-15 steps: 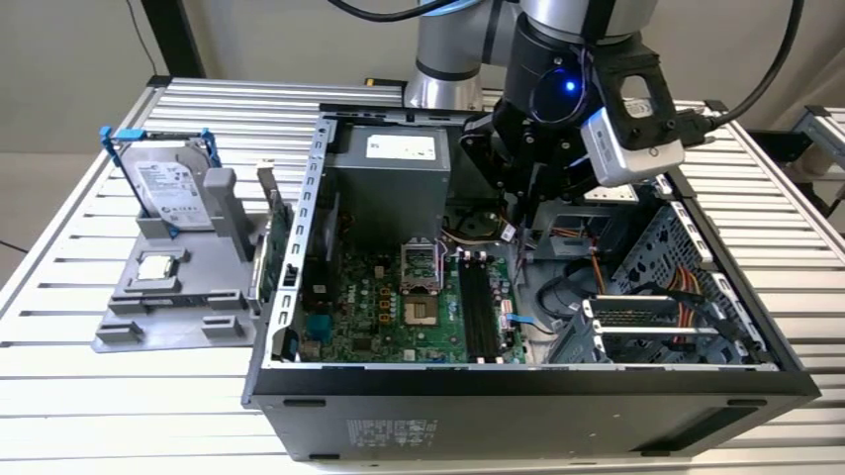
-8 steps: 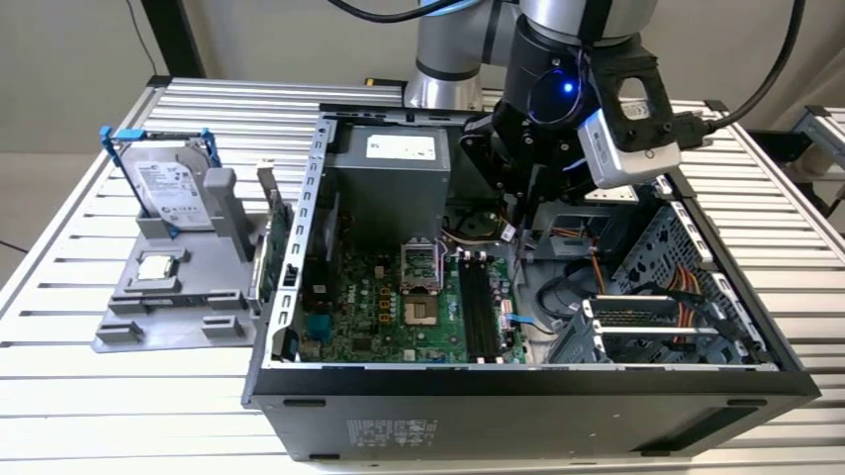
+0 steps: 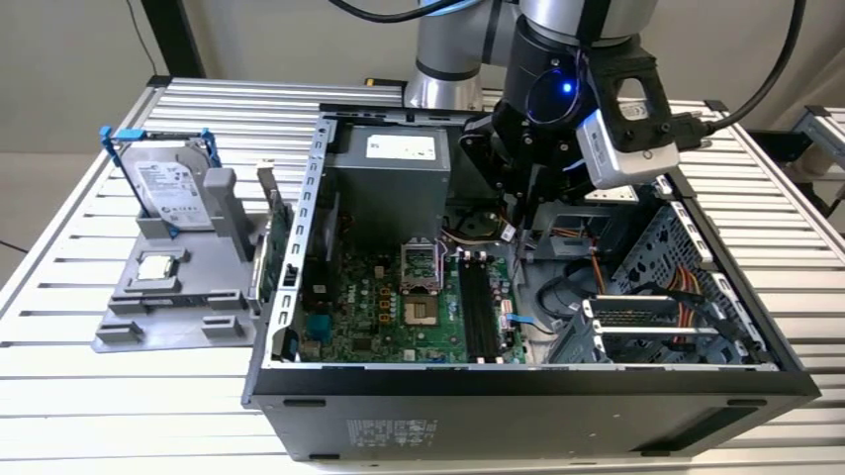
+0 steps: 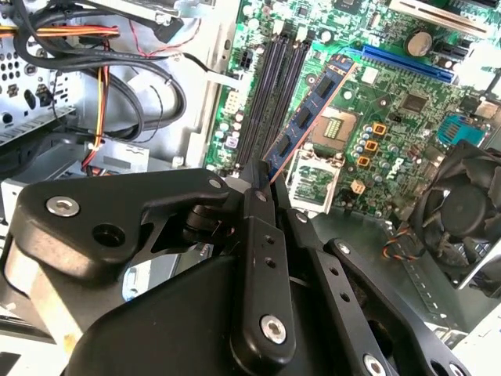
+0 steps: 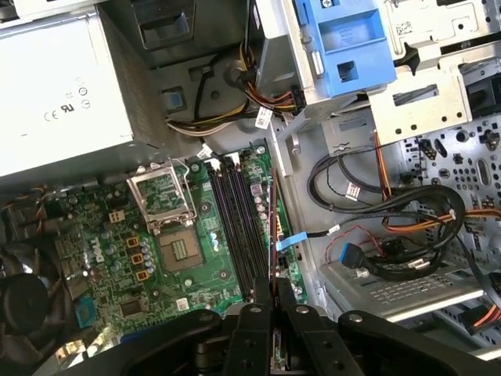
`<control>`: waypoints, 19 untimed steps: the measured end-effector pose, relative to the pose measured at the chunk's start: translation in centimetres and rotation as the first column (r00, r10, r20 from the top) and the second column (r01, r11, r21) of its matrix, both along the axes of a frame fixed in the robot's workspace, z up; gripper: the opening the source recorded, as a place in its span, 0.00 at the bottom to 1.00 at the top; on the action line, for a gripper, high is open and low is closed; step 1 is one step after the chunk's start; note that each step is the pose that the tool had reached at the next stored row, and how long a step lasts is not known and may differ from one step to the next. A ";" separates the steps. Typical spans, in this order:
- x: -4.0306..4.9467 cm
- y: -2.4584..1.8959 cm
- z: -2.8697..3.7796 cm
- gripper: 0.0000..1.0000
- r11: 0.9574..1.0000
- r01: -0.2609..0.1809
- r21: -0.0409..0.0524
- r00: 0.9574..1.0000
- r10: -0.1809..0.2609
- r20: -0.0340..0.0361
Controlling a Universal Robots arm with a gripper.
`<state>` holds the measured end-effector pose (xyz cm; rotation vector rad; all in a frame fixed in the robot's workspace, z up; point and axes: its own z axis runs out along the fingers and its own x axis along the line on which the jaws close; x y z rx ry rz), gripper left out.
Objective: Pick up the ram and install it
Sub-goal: 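Insert the ram into the slot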
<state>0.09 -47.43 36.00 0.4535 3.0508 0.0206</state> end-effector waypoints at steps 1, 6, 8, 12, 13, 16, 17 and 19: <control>0.00 0.00 -0.01 0.00 1.000 0.001 0.000 1.000 -0.001 0.000; 0.00 0.00 -0.11 0.00 1.000 0.009 0.000 1.000 -0.009 0.000; 0.00 0.00 -0.16 0.00 1.000 0.013 0.000 1.000 -0.013 0.000; 0.00 0.00 -0.27 0.00 1.000 0.021 0.000 1.000 -0.021 0.000; 0.00 0.00 -0.32 0.00 1.000 0.023 0.000 1.000 -0.023 0.000; 0.00 0.00 -0.58 0.00 1.000 0.028 0.000 1.000 -0.028 0.000; 0.00 0.02 -0.73 0.00 1.000 0.027 0.000 1.000 -0.027 0.000; 0.00 0.04 -0.93 0.00 1.000 0.016 0.000 1.000 -0.016 0.000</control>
